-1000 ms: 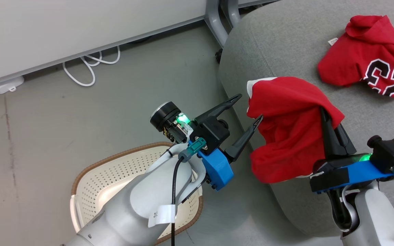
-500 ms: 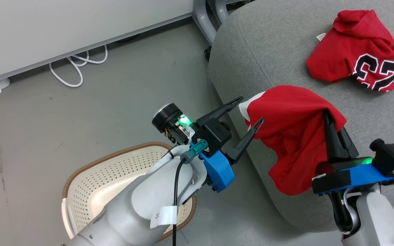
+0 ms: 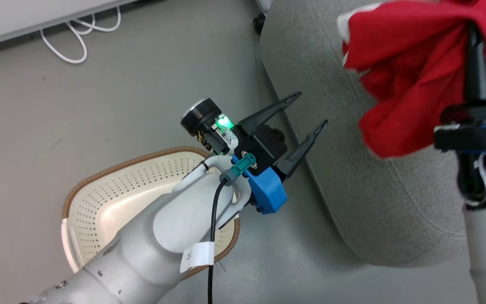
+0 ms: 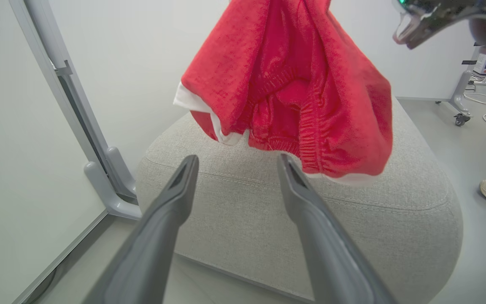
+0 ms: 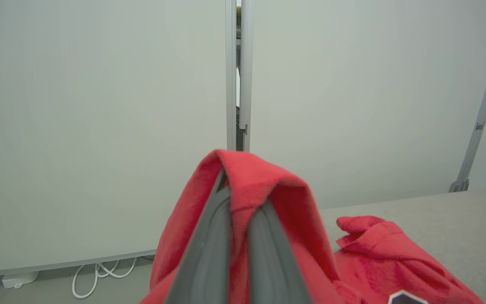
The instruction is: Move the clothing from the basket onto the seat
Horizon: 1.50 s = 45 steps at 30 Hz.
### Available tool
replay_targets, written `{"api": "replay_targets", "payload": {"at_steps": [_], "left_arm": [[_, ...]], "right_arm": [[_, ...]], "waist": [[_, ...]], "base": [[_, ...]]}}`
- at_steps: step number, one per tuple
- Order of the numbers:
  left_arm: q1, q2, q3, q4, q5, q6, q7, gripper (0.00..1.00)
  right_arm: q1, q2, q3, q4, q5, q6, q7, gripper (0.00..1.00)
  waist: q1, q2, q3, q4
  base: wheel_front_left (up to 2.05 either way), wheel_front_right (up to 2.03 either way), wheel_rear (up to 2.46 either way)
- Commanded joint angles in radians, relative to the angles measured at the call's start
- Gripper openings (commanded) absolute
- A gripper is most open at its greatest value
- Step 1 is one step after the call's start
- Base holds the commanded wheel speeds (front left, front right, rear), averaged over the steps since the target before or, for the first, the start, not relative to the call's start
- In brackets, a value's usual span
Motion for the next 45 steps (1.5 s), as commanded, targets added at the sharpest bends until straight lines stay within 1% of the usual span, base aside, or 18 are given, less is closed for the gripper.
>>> {"api": "replay_targets", "payload": {"at_steps": [1,6,8,13,18,21,22,24,26,31,37,43,44,45], "left_arm": [[-0.032,0.016,0.004,-0.006,0.01,0.005,0.003,1.0],[-0.092,0.041,0.0,-0.039,0.033,0.006,0.031,1.0],[-0.115,0.054,-0.001,-0.053,0.043,0.007,0.041,1.0],[-0.165,0.073,-0.006,-0.095,0.066,0.01,0.065,1.0],[-0.198,0.092,-0.011,-0.124,0.079,0.014,0.083,1.0],[-0.207,0.101,-0.013,-0.136,0.082,0.018,0.088,1.0],[-0.208,0.105,-0.015,-0.139,0.083,0.019,0.09,1.0],[-0.208,0.11,-0.017,-0.144,0.084,0.021,0.09,1.0],[-0.205,0.111,-0.019,-0.148,0.082,0.022,0.09,1.0],[-0.207,0.11,-0.024,-0.152,0.076,0.022,0.092,1.0],[-0.217,0.109,-0.027,-0.153,0.071,0.027,0.086,1.0],[-0.214,0.111,-0.03,-0.149,0.069,0.032,0.083,1.0],[-0.21,0.109,-0.031,-0.146,0.065,0.034,0.078,1.0],[-0.21,0.109,-0.031,-0.146,0.065,0.034,0.078,1.0]], "right_arm": [[-0.055,-0.01,-0.022,-0.021,-0.008,0.0,0.0,0.0],[-0.214,-0.056,-0.127,-0.073,-0.01,0.0,0.0,0.0],[-0.282,-0.087,-0.173,-0.079,-0.016,0.0,0.0,0.0],[-0.423,-0.168,-0.334,-0.086,-0.029,0.0,0.0,0.0],[-0.484,-0.263,-0.452,-0.027,-0.056,0.0,0.0,0.0],[-0.488,-0.299,-0.501,0.032,-0.062,0.0,0.0,0.0],[-0.481,-0.302,-0.514,0.052,-0.065,0.0,0.0,0.0],[-0.457,-0.285,-0.54,0.089,-0.065,0.0,0.0,0.0],[-0.425,-0.267,-0.541,0.125,-0.08,0.0,0.0,0.0],[-0.374,-0.2,-0.533,0.198,-0.094,0.0,0.0,0.0],[-0.33,-0.144,-0.525,0.243,-0.102,0.0,0.0,0.0],[-0.307,-0.125,-0.518,0.254,-0.101,0.0,0.0,0.0],[-0.301,-0.119,-0.529,0.234,-0.097,0.0,0.0,1.0],[-0.301,-0.119,-0.529,0.234,-0.097,0.0,0.0,1.0]], "waist": [[-0.0001,-0.0001,0.058,0.002],[-0.0001,-0.0001,0.168,0.002],[-0.0001,-0.0001,0.209,0.001],[-0.0001,-0.0001,0.306,0.006],[-0.0001,-0.0001,0.375,0.01],[-0.0001,-0.0001,0.403,0.01],[-0.0001,-0.0001,0.41,0.01],[-0.0001,-0.0001,0.418,0.008],[-0.0001,-0.0001,0.422,0.006],[-0.0001,-0.0001,0.427,0.009],[-0.0001,-0.0001,0.425,0.017],[-0.0001,-0.0001,0.418,0.016],[-0.0001,-0.0001,0.41,0.015],[-0.0001,-0.0001,0.41,0.015]], "base": [[0.0,0.0,0.0],[0.0,0.0,0.0],[0.0,0.0,0.0],[0.0,0.0,0.0],[0.0,0.0,0.0],[0.0,0.0,0.0],[0.0,0.0,0.0],[0.0,0.0,0.0],[0.0,0.0,0.0],[0.0,0.0,0.0],[0.0,0.0,0.0],[0.0,0.0,0.0],[0.0,0.0,0.0],[0.0,0.0,0.0]]}}
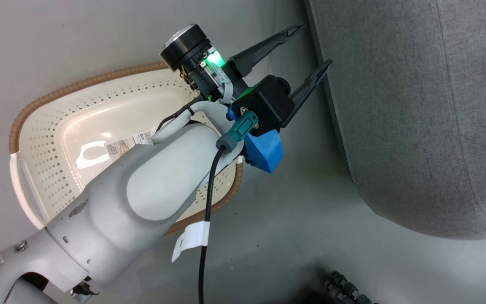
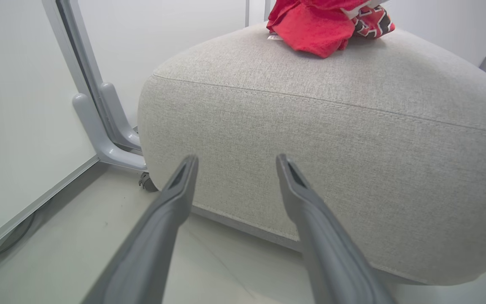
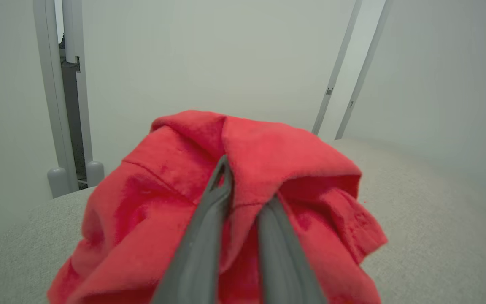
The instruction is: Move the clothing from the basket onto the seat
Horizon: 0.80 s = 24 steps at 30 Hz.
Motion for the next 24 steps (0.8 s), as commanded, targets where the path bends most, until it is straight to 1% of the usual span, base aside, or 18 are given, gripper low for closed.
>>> {"api": "replay_targets", "payload": {"at_steps": [1,4,12,15,18,22,24], "left_arm": [[-0.007,0.002,0.002,0.0,-0.007,0.004,-0.006,1.0],[0.007,-0.004,0.004,0.01,-0.014,0.008,-0.022,1.0],[0.066,-0.026,0.035,0.041,-0.054,0.035,-0.074,1.0],[0.092,-0.032,0.059,0.047,-0.071,0.05,-0.085,1.0],[0.132,-0.041,0.1,0.044,-0.091,0.065,-0.091,1.0],[0.199,-0.042,0.189,-0.017,-0.087,0.092,-0.092,1.0],[0.238,-0.039,0.238,-0.044,-0.082,0.099,-0.092,1.0]], "right_arm": [[0.016,0.012,-0.007,-0.007,0.01,0.0,0.0,1.0],[0.058,0.017,-0.004,-0.028,0.01,0.0,0.0,1.0],[0.231,0.076,-0.002,-0.164,-0.026,0.0,0.0,1.0],[0.278,0.083,0.034,-0.214,-0.032,0.0,0.0,1.0],[0.312,0.093,0.097,-0.258,-0.044,0.0,0.0,1.0],[0.341,0.101,0.194,-0.29,-0.052,0.0,0.0,1.0],[0.354,0.101,0.246,-0.295,-0.054,0.0,0.0,1.0]], "waist": [[-0.0001,0.0,-0.008,-0.002],[-0.0001,0.0,-0.036,-0.004],[-0.0001,0.0,-0.169,0.008],[-0.0001,0.0,-0.222,0.019],[-0.0001,0.0,-0.299,0.045],[-0.0001,0.0,-0.383,0.081],[-0.0001,0.0,-0.421,0.101]], "base": [[0.0,0.0,0.0],[0.0,0.0,0.0],[0.0,0.0,0.0],[0.0,0.0,0.0],[0.0,0.0,0.0],[0.0,0.0,0.0],[0.0,0.0,0.0]]}}
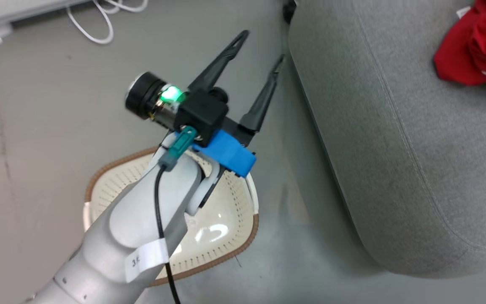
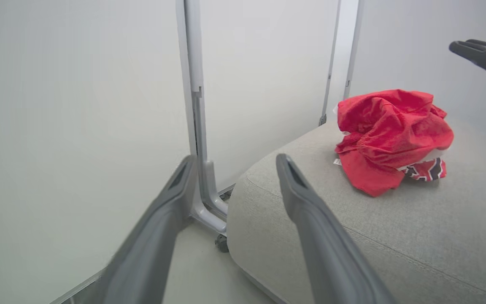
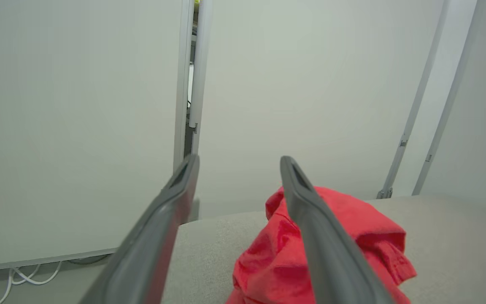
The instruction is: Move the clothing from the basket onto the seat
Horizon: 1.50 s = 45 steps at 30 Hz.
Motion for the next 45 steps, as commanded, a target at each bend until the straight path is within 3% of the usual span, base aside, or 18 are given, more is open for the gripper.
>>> {"api": "replay_targets", "payload": {"at_steps": [1,13,24,34,45], "left_arm": [[0.034,0.004,0.025,-0.012,0.01,0.007,-0.004,1.0],[0.304,-0.017,0.33,-0.1,0.085,-0.018,-0.004,1.0],[0.536,-0.061,0.554,-0.149,0.157,-0.049,-0.004,1.0],[0.657,-0.095,0.683,-0.179,0.207,-0.088,-0.004,1.0],[0.726,-0.104,0.717,-0.16,0.208,-0.1,-0.004,1.0]], "right_arm": [[0.026,0.002,0.023,-0.003,-0.001,0.0,0.0,1.0],[0.115,0.017,0.219,0.03,0.011,0.0,0.0,1.0],[0.261,0.052,0.231,0.065,0.019,0.0,0.0,1.0],[0.358,0.08,0.215,0.087,0.027,0.0,0.0,1.0],[0.417,0.102,0.23,0.159,0.031,0.0,0.0,1.0]], "waist": [[0.0001,0.0,-0.08,0.055],[0.0001,0.0,-0.266,0.178],[0.0001,0.0,-0.367,0.21],[0.0001,0.0,-0.406,0.209],[0.0001,0.0,-0.426,0.22]], "base": [[0.0,0.0,0.0],[0.0,0.0,0.0],[0.0,0.0,0.0],[0.0,0.0,0.0],[0.0,0.0,0.0]]}}
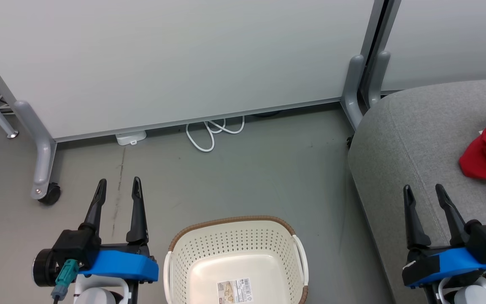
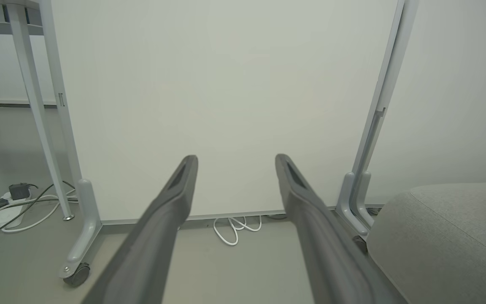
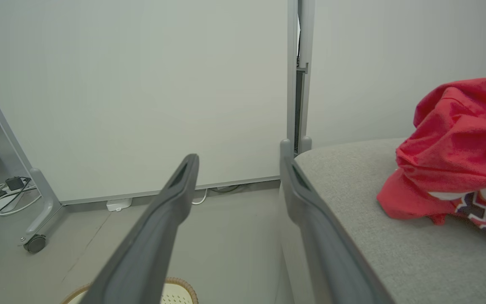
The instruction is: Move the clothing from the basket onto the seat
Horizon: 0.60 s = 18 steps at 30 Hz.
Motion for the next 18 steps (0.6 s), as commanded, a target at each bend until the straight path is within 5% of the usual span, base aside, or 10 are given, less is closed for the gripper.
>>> {"api": "replay_targets", "payload": {"at_steps": [1,18], "left_arm": [[0.014,-0.002,0.0,0.004,-0.004,0.005,-0.003,1.0],[0.035,-0.002,0.004,-0.006,0.003,0.021,-0.003,1.0]], "right_arm": [[0.019,0.005,0.001,0.006,0.002,0.0,0.0,1.0],[0.021,0.018,0.01,0.014,0.005,0.0,0.0,1.0]], "waist": [[0.0001,-0.0001,-0.003,0.002],[0.0001,-0.0001,-0.01,0.014]], "base": [[0.0,0.0,0.0],[0.0,0.0,0.0]]}}
